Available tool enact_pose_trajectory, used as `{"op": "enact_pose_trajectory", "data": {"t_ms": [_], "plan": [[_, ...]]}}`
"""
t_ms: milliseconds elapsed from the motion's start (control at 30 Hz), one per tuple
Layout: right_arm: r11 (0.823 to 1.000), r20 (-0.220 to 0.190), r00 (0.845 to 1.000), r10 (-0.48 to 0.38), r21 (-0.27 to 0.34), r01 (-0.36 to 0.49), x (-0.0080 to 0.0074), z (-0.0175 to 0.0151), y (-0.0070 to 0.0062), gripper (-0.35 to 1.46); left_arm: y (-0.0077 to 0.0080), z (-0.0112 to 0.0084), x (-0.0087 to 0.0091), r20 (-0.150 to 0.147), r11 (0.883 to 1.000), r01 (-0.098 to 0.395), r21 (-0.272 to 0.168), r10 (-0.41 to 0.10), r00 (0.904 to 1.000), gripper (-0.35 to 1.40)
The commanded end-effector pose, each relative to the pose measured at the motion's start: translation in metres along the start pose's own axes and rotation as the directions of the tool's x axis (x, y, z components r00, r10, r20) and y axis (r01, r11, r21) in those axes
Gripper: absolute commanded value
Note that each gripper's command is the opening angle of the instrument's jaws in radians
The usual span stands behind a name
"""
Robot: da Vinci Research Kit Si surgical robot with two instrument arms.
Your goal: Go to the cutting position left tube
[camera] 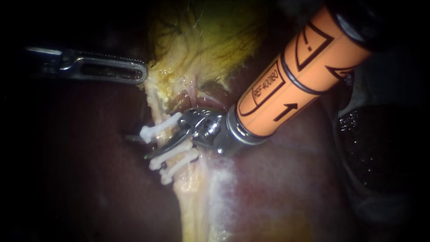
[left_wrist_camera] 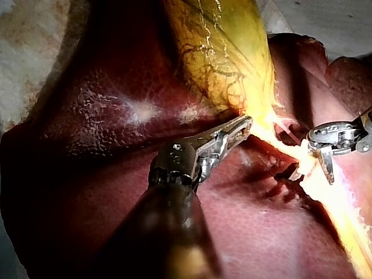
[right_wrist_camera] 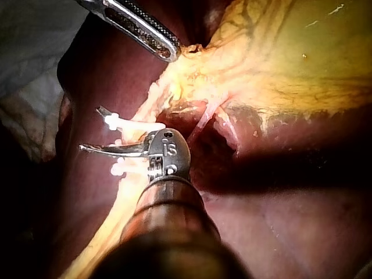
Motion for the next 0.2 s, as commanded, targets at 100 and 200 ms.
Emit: {"op": "enact_pose_trajectory", "data": {"t_ms": [100, 200], "plan": [[1.0, 0.0, 1.0, 0.0, 0.0, 0.0, -0.0001, 0.0, 0.0001, 0.98, 0.0, 0.0, 0.0, 0.0, 1.0, -0.001, 0.0, 0.001, 1.0, -0.35], [1.0, 0.0, 1.0, 0.0, 0.0, 0.0, -0.0001, 0.0, 0.0001, 0.98, 0.0, 0.0, 0.0, 0.0, 1.0, -0.001, 0.0, 0.001, 1.0, -0.35]]}}
